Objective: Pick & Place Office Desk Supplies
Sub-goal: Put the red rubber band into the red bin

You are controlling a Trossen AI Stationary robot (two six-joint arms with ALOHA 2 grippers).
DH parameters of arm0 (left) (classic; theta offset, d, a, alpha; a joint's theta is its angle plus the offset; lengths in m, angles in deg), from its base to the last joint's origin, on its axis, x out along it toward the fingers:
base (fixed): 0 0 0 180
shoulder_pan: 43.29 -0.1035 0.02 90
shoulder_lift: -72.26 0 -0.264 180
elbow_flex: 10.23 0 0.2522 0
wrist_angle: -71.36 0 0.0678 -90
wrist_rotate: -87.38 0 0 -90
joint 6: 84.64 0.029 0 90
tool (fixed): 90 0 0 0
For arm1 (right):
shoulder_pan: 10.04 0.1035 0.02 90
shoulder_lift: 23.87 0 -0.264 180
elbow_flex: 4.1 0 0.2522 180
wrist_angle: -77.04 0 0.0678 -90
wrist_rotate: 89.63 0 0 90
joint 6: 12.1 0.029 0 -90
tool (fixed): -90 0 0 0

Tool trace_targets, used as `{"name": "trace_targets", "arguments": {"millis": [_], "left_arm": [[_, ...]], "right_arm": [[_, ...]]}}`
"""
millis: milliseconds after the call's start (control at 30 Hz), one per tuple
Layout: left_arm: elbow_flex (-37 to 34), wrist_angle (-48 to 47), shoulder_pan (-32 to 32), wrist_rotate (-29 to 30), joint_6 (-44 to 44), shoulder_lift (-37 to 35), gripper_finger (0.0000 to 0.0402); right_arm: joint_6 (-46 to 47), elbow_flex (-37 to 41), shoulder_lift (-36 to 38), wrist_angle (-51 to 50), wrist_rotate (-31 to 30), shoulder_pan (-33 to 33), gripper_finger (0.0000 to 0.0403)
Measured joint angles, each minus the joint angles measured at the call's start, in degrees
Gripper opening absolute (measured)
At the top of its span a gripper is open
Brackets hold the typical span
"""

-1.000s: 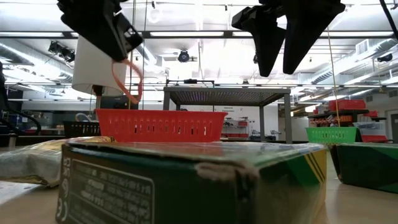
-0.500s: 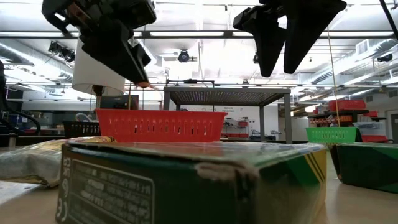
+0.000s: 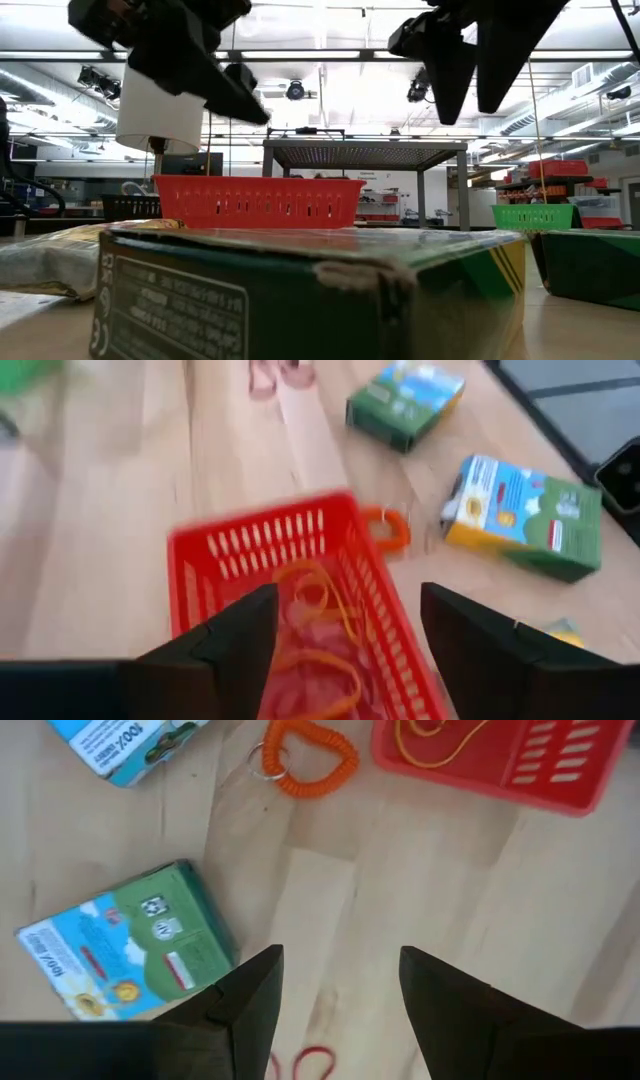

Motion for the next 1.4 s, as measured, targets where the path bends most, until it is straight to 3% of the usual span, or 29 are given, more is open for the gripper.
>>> {"name": "trace_targets", "arguments": {"millis": [133, 267, 467, 567, 800, 1033, 1200, 1400], "left_arm": [[0.00, 6.73, 0.00, -1.63, 5.33, 0.00, 0.0253], [-0.99, 18.76, 0.00, -6.56, 11.03, -0.02, 0.0253], [-10.63, 48.66, -2.36, -16.82, 13.63, -0.09, 0.0252], [-15.33, 55.56, -4.67, -17.70, 10.09, -0.13, 0.0252], [-20.15, 57.05, -5.75, -16.22, 7.89, -0.11, 0.0252], [-22.09, 57.83, -5.30, -16.12, 9.33, -0.26, 0.0252], [-23.72, 57.62, -5.38, -14.75, 10.18, -0.37, 0.0252], [-25.85, 57.69, -6.13, -13.14, 10.04, -1.42, 0.0252]], "right_arm": [[0.49, 1.95, 0.11, 1.76, 1.71, 0.27, 0.0208], [-0.33, 8.96, 0.09, 9.53, 5.99, 0.24, 0.0208], [-0.23, 20.01, 1.82, 25.79, 8.41, 0.16, 0.0208], [0.38, 23.39, 4.95, 33.90, 6.83, 0.11, 0.0208], [0.43, 33.10, 18.00, 48.09, 0.59, 0.27, 0.0208], [8.24, 54.13, 34.74, 60.58, -3.19, 0.22, 0.0208], [19.07, 64.25, 41.58, 56.78, -3.03, 0.23, 0.0208], [25.74, 65.26, 41.80, 44.67, 1.40, 1.38, 0.0208]]}}
